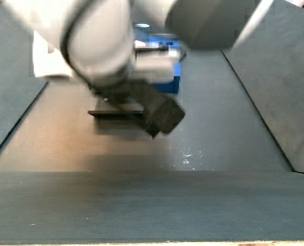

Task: Pick up the round object. Move up. Place the round object on the fixture. Regrasp the round object. Move to above the board. Insert the round object.
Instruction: Place the round object on the fixture, then regrasp the round object.

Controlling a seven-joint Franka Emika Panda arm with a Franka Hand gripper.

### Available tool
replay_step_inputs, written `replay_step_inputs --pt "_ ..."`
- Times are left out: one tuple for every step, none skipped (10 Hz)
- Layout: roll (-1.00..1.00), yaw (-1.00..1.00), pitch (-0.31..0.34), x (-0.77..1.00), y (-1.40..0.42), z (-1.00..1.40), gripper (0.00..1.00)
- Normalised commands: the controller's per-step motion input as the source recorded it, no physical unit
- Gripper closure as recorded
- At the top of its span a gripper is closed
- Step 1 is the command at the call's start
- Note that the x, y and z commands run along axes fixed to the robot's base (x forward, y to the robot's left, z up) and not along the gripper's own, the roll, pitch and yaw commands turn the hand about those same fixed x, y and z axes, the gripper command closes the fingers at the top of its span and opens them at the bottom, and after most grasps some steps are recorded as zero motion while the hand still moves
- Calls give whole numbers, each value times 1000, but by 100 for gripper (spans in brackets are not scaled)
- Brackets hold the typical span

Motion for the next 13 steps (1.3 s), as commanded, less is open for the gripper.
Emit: replay_step_inputs --pt "-800 -183 78 125 88 -491 100" --pt "-678 -174 62 115 81 -383 100" --pt "-484 -158 36 101 66 -165 100" --pt "-376 -141 26 84 69 -44 100" --pt "0 0 0 0 0 0 0" --pt "13 20 -4 0 0 1000 0" --pt "15 24 8 -8 0 1000 0" --pt "39 34 40 -30 1 1000 0" --pt "65 32 56 -32 -5 1000 0" --pt "77 28 74 -36 -8 1000 0" --pt "84 15 106 -42 -6 961 0" --pt "84 7 120 -41 -2 801 0" --pt "82 -10 137 -38 0 582 0"
